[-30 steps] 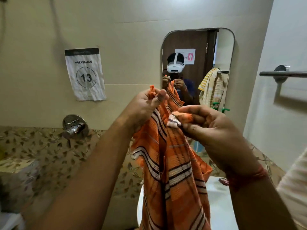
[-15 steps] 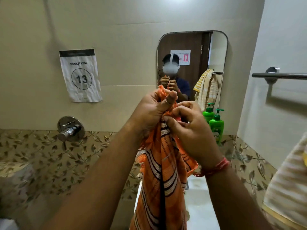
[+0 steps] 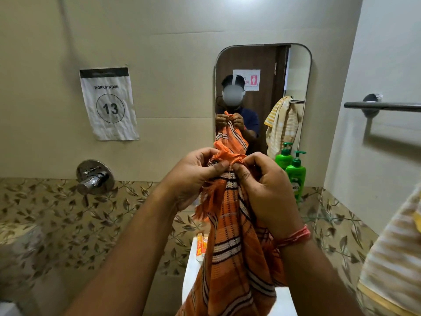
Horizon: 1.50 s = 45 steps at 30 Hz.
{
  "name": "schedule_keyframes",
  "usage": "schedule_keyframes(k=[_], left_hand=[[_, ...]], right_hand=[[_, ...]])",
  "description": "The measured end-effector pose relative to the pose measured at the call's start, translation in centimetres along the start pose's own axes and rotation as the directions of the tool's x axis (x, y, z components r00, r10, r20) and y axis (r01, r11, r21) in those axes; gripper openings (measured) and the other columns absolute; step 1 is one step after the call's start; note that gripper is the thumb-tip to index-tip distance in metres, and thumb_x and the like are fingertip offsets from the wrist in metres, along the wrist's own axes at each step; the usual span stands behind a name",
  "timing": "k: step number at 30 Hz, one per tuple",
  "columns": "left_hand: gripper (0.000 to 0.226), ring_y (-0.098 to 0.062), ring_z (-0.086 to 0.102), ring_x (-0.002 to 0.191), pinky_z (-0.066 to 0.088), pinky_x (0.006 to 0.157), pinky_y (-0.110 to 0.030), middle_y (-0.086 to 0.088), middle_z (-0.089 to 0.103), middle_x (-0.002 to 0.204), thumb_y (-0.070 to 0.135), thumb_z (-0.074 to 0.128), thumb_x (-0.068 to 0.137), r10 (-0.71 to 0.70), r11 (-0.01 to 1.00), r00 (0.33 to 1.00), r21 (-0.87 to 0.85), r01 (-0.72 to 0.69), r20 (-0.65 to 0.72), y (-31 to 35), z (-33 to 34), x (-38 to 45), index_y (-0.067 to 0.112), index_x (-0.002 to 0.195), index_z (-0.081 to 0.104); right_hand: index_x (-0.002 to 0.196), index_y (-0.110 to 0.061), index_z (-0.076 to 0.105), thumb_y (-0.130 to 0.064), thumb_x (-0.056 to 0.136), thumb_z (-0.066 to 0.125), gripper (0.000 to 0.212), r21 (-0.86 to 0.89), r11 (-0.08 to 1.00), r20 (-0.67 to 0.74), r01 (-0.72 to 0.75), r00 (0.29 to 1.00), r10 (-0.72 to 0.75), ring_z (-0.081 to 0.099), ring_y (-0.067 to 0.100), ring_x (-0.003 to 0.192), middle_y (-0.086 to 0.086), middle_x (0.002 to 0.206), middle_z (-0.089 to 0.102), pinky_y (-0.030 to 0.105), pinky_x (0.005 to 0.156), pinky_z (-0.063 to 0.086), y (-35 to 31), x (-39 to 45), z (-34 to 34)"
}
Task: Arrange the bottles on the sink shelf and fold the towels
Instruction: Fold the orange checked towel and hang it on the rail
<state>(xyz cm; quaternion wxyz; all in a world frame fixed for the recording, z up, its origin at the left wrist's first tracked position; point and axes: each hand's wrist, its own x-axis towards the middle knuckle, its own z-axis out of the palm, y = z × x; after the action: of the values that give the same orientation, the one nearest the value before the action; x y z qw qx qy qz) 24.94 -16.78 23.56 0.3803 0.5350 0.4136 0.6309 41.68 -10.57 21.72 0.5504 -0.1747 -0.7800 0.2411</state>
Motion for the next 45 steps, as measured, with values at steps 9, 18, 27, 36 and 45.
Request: schedule_keyframes(k=[9, 18, 27, 36, 45], left_hand=[[0.024, -0.019, 0.076, 0.092, 0.059, 0.071, -0.029, 0.001, 0.077, 0.101, 0.019, 0.069, 0.093, 0.234, 0.963, 0.943, 0.192, -0.191, -0.236, -0.9, 1.8, 0.1, 0.04, 0.105, 0.068], [0.022, -0.02, 0.068, 0.091, 0.055, 0.066, -0.024, -0.003, 0.067, 0.105, 0.014, 0.055, 0.1, 0.255, 0.921, 0.956, 0.338, -0.194, -0.147, -1.9, 3.4, -0.2, 0.034, 0.106, 0.06], [0.014, -0.015, 0.057, 0.07, 0.049, 0.055, -0.02, -0.005, 0.056, 0.086, 0.011, 0.048, 0.101, 0.212, 0.942, 0.958, 0.3, -0.149, -0.192, -3.0, 4.6, -0.3, 0.023, 0.096, 0.05], [0.025, -0.026, 0.072, 0.1, 0.061, 0.082, -0.041, -0.011, 0.069, 0.111, 0.018, 0.072, 0.091, 0.159, 0.972, 0.979, 0.197, -0.131, -0.13, -4.4, 5.1, -1.3, 0.018, 0.113, 0.061], [0.019, -0.028, 0.073, 0.082, 0.061, 0.07, -0.035, -0.016, 0.075, 0.093, 0.008, 0.059, 0.087, 0.07, 0.989, 0.965, -0.109, -0.1, -0.254, -4.7, 2.7, -0.2, 0.016, 0.095, 0.074]], right_hand=[[0.085, -0.021, 0.061, -0.035, 0.089, 0.068, 0.017, -0.283, 0.957, -0.026, 0.065, 0.997, -0.075, 0.046, 0.011, 0.097, -0.005, 0.105, 0.043, 0.02, 0.08, 0.045, 1.1, -0.4, 0.0], [0.077, -0.018, 0.057, -0.04, 0.093, 0.062, 0.027, -0.108, 0.993, 0.037, -0.044, 0.998, 0.049, 0.053, 0.008, 0.061, -0.005, 0.067, 0.056, 0.018, 0.049, 0.041, 1.0, -0.7, -0.8], [0.07, -0.019, 0.057, -0.049, 0.087, 0.067, 0.036, -0.048, 0.974, -0.015, -0.223, 0.975, 0.222, 0.048, 0.004, 0.045, -0.002, 0.054, 0.056, 0.021, 0.04, 0.038, 1.6, -0.7, -0.8], [0.073, -0.017, 0.059, -0.05, 0.087, 0.066, 0.037, 0.012, 0.943, -0.099, -0.333, 0.938, 0.333, 0.064, 0.025, 0.062, 0.008, 0.066, 0.066, 0.048, 0.057, 0.055, 1.6, -0.6, -0.7], [0.088, -0.023, 0.065, -0.026, 0.094, 0.065, 0.007, 0.033, 0.972, 0.276, -0.234, 0.936, 0.216, 0.054, 0.005, 0.058, -0.007, 0.065, 0.059, 0.021, 0.053, 0.046, 2.0, -0.8, -2.0]])
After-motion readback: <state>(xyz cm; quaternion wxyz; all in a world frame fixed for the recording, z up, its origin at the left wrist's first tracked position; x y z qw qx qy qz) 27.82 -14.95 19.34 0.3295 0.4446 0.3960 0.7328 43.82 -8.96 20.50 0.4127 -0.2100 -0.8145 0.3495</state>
